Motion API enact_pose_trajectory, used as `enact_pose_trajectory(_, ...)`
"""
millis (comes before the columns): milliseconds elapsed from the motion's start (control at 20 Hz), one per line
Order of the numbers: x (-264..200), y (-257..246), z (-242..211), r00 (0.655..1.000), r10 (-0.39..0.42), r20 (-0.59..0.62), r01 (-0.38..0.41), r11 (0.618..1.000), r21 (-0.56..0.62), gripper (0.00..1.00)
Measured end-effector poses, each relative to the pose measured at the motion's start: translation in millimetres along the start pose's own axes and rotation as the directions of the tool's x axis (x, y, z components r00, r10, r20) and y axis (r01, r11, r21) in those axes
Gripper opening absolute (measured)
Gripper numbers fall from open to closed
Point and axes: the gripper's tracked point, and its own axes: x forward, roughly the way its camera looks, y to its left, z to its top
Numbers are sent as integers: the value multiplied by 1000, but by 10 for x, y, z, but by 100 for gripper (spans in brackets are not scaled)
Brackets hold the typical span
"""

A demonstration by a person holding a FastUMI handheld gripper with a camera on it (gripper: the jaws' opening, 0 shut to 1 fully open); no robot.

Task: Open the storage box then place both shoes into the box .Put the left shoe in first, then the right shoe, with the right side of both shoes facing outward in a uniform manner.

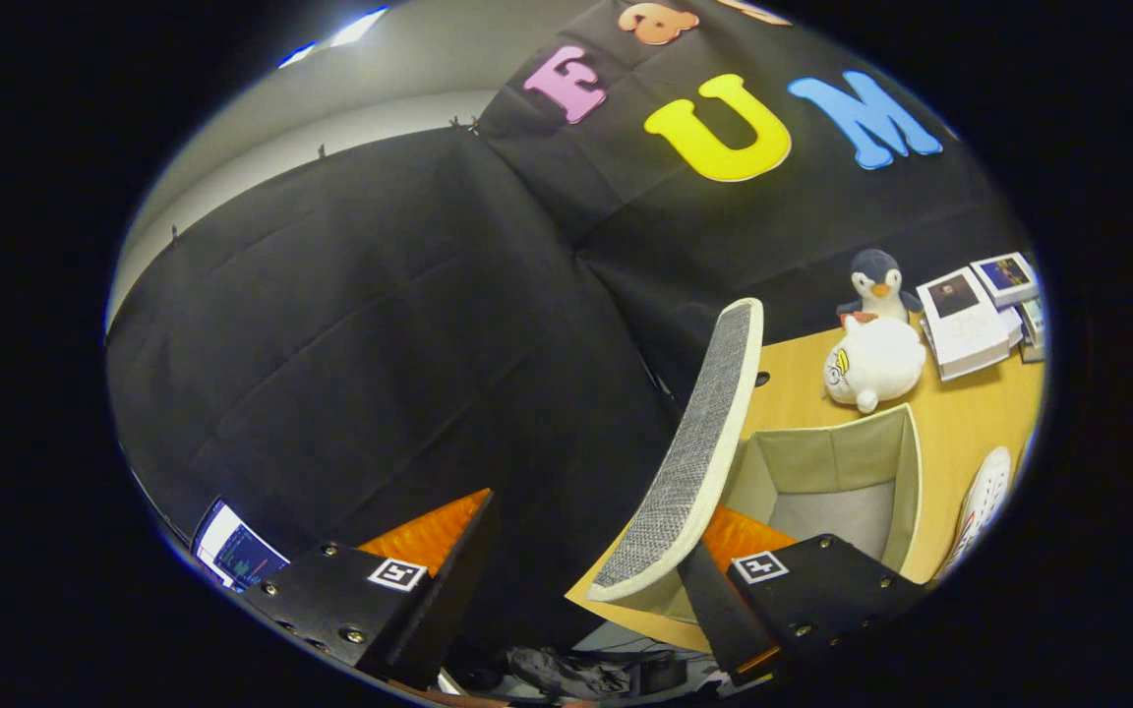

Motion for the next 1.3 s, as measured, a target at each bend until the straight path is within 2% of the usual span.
enact_pose_trajectory(150, 79, 170, -41, 998, 44, -34, -47, 993, -104, 97)
enact_pose_trajectory(350, 135, 287, -96, 993, 95, -70, -102, 990, -96, 97)
enact_pose_trajectory(550, 146, 190, -24, 997, 60, -51, -66, 991, -119, 98)
enact_pose_trajectory(700, 17, -177, 58, 999, -46, -15, 43, 984, -173, 97)
enact_pose_trajectory(850, -236, -657, 182, 984, -176, 28, 178, 959, -220, 97)
enact_pose_trajectory(1050, -679, -1229, 272, 942, -323, 89, 335, 911, -241, 97)
enact_pose_trajectory(1300, -1157, -1828, 352, 879, -457, 132, 476, 848, -232, 97)
